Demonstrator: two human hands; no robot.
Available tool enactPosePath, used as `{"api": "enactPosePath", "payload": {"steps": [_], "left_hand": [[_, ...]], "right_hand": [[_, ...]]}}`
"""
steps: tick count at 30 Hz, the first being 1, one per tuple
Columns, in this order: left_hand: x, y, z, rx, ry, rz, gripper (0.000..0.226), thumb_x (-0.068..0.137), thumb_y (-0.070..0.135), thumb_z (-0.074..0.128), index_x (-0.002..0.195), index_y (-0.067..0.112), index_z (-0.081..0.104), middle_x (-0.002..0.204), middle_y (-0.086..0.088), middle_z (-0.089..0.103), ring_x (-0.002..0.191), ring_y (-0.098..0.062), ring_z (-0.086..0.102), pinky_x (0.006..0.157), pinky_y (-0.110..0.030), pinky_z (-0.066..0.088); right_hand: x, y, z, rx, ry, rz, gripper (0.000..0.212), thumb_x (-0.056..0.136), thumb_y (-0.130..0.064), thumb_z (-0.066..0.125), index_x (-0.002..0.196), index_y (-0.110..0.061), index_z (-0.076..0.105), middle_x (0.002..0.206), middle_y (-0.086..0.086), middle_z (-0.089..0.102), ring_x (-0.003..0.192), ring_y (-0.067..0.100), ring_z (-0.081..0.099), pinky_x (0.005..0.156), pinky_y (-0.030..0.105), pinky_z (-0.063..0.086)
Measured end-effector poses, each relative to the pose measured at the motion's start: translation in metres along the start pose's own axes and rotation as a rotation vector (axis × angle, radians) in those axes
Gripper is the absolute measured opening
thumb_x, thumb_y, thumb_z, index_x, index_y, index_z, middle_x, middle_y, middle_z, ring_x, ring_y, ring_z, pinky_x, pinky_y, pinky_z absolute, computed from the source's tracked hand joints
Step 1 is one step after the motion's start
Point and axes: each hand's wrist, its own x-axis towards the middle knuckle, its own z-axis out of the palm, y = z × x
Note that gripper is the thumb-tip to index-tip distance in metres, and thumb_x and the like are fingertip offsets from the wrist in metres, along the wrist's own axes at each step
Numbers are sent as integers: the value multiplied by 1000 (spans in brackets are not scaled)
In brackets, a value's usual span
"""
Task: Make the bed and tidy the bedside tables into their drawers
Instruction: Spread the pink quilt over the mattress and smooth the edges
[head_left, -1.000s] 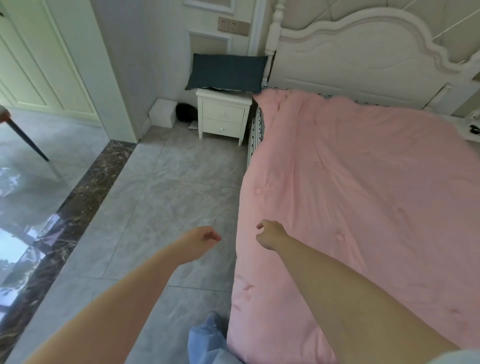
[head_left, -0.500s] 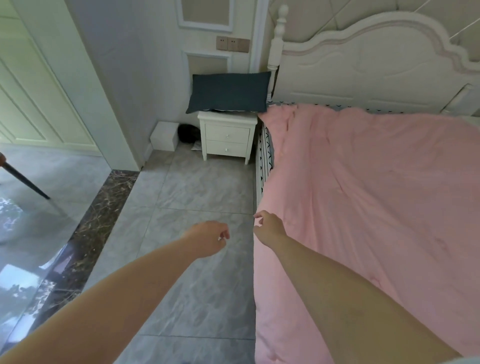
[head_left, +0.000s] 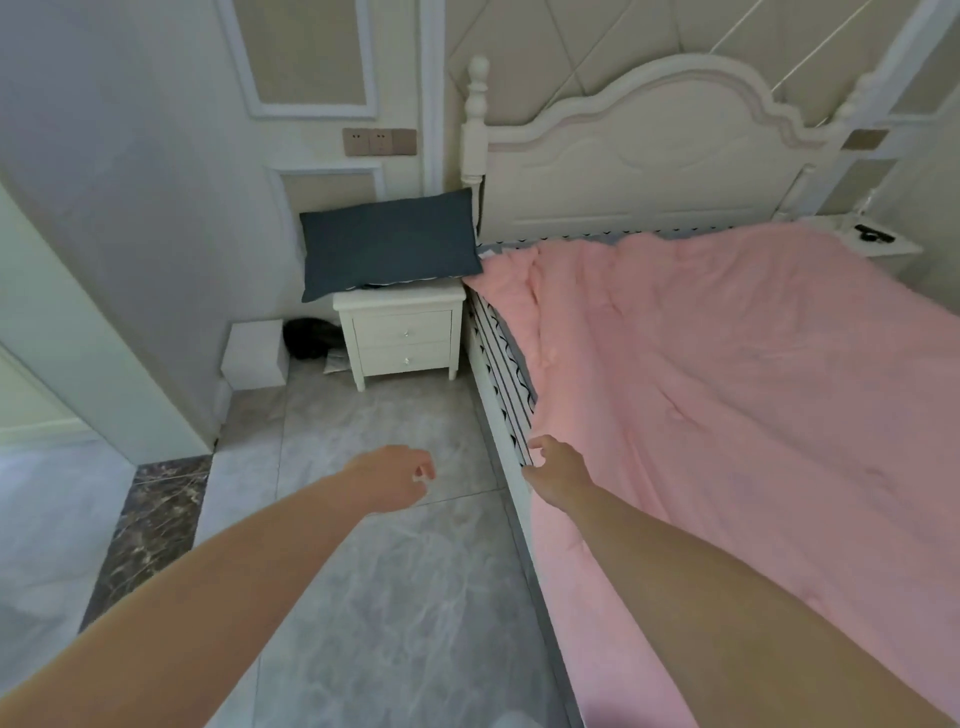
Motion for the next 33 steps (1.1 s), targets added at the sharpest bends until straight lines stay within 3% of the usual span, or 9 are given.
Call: {"api": "enactPosePath", "payload": {"steps": [5,10,15,18,20,25,31,33], "left_hand": [[57,-38,-37,-61,49,36,27,94,27,51,120,29,57,125,8,57,104,-11,54,96,-29,44],[110,-60,-63,-3,-1,62,30,94,30,49,124,33,54,128,9,54,111,-13,53,97,-31,43],[185,-80,-106,79,19,38,33,95,32,46,127,36,50,132,11,52,118,-13,51,100,-34,41],[226,-84,-135,114,8,71,33,95,30,45,128,34,50,135,11,51,123,-14,49,102,-33,40],[257,-88,-155,135,21,93,33,96,30,45,128,34,49,137,10,51,125,-15,48,102,-34,40],[317,-117,-193,121,45,75,34,94,30,45,128,35,51,138,10,50,127,-16,48,101,-36,43],[398,-179,-240,113,-6,43,34,94,27,43,126,36,52,133,8,51,120,-18,51,98,-34,42],[428,-202,-256,111,3,67,34,93,27,43,125,37,51,132,7,52,119,-17,51,97,-33,41]], "right_hand": [[37,-28,10,12,59,67,47,91,-26,57,136,-22,49,132,9,51,117,25,53,96,33,45],[99,-55,15,20,83,79,52,89,-21,56,139,-21,45,131,9,50,111,25,56,88,31,47],[188,-92,24,149,174,116,73,86,-13,58,150,-22,24,135,12,40,100,26,57,82,38,53],[233,-117,26,174,140,138,79,85,-9,57,152,-24,18,144,9,36,117,26,52,87,32,48],[272,-135,21,143,130,110,79,85,-11,57,152,-24,18,148,8,35,123,25,50,86,29,44],[348,-176,5,154,132,117,75,85,-13,57,151,-24,21,140,10,41,107,27,59,81,37,53],[433,-215,4,130,164,154,72,85,-13,58,149,-17,26,137,13,42,121,28,49,96,38,48],[457,-225,7,123,202,191,68,82,-10,59,145,-15,33,135,12,44,118,28,51,94,36,48]]}}
